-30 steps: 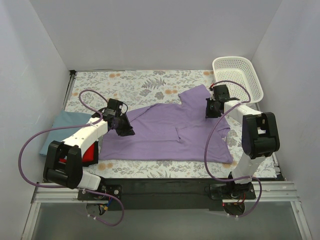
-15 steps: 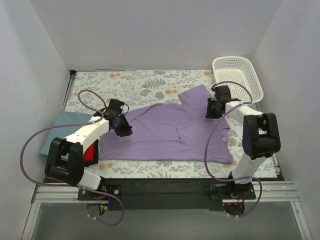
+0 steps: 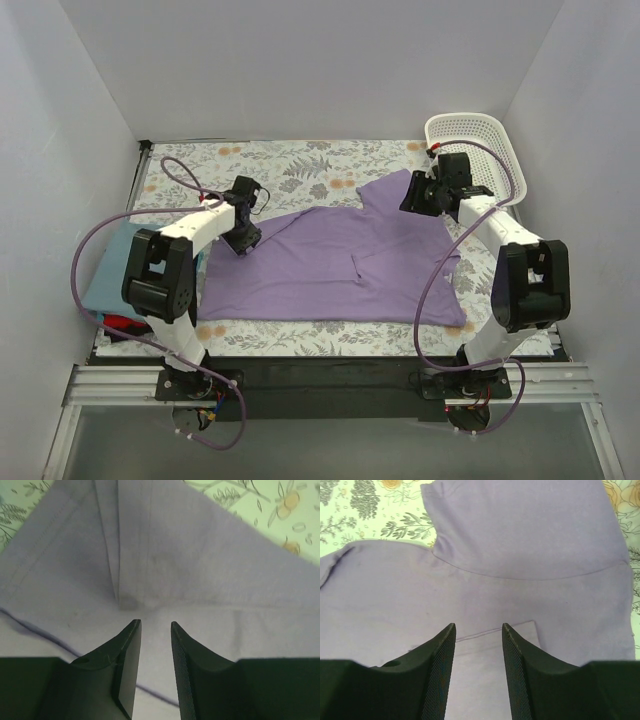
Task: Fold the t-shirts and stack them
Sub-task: Fold the tshirt
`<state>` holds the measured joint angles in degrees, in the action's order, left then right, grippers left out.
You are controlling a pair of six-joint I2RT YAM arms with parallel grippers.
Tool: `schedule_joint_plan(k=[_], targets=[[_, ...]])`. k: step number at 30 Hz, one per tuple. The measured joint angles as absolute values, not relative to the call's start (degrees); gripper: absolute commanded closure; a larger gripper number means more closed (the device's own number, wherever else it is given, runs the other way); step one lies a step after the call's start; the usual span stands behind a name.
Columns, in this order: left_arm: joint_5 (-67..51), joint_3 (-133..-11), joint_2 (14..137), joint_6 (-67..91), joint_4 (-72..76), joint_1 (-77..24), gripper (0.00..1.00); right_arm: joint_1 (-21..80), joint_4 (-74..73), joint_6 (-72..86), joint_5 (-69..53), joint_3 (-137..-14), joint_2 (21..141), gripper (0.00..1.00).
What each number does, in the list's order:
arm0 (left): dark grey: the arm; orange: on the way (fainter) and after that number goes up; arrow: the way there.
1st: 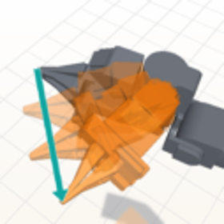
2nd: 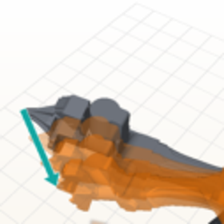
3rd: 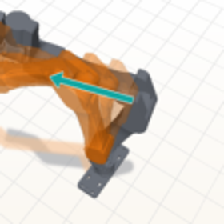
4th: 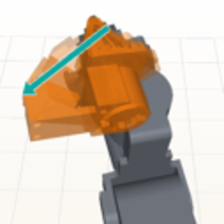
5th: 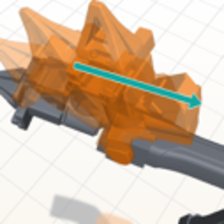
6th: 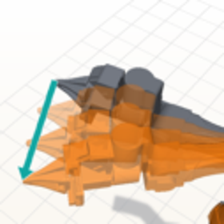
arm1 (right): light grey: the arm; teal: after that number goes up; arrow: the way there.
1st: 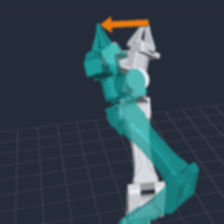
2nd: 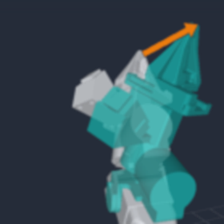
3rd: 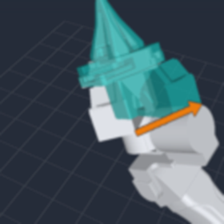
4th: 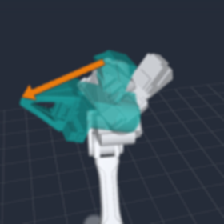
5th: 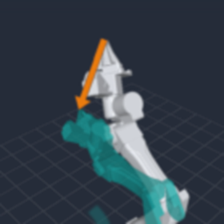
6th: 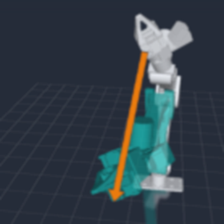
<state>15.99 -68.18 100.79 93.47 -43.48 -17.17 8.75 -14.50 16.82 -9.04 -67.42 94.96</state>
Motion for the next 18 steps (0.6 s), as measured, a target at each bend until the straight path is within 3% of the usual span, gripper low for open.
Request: schedule_joint_plan(k=[18], targets=[[21.8,-74.9,108.3,103.7,-53.6,-16.6,0.65,8.8,-14.5,18.1,-11.4,-67.6,94.5,0.51]])
